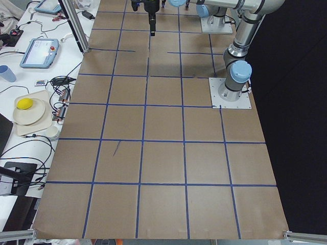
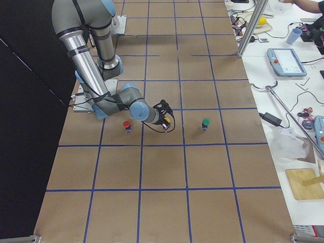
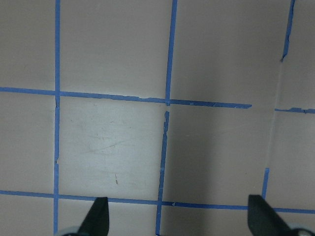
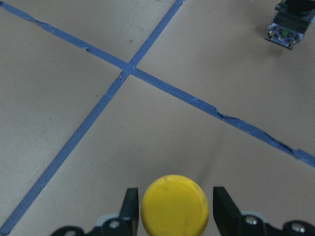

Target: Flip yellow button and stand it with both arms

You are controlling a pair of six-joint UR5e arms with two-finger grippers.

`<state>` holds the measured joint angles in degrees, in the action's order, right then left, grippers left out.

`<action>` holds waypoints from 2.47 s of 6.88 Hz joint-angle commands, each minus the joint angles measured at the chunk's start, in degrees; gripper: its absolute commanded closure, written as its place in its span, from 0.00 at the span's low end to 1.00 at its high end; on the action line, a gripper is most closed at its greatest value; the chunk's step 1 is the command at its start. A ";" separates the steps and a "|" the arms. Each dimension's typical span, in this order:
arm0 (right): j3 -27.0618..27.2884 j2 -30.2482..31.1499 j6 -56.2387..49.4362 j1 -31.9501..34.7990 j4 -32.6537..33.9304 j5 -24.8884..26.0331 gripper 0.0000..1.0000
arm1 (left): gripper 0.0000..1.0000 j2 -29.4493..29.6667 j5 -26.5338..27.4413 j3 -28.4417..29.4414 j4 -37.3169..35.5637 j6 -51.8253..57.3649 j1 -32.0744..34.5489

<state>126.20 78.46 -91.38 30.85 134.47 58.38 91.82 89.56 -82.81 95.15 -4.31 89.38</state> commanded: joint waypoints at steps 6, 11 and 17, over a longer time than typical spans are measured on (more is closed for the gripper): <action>-2.00 18.98 25.05 1.75 -13.16 8.05 0.00 | 0.00 0.02 -0.09 0.11 -0.05 0.09 0.01; -21.23 21.47 72.71 21.12 -38.38 21.22 0.00 | 0.00 0.02 -0.26 0.19 -0.14 0.09 0.01; -35.46 21.21 109.66 54.04 -53.48 28.90 0.00 | 0.00 0.11 -0.35 0.19 -0.32 0.09 -0.08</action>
<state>95.22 99.67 16.21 82.12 85.80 87.14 92.00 89.22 -82.62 94.84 -4.22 89.37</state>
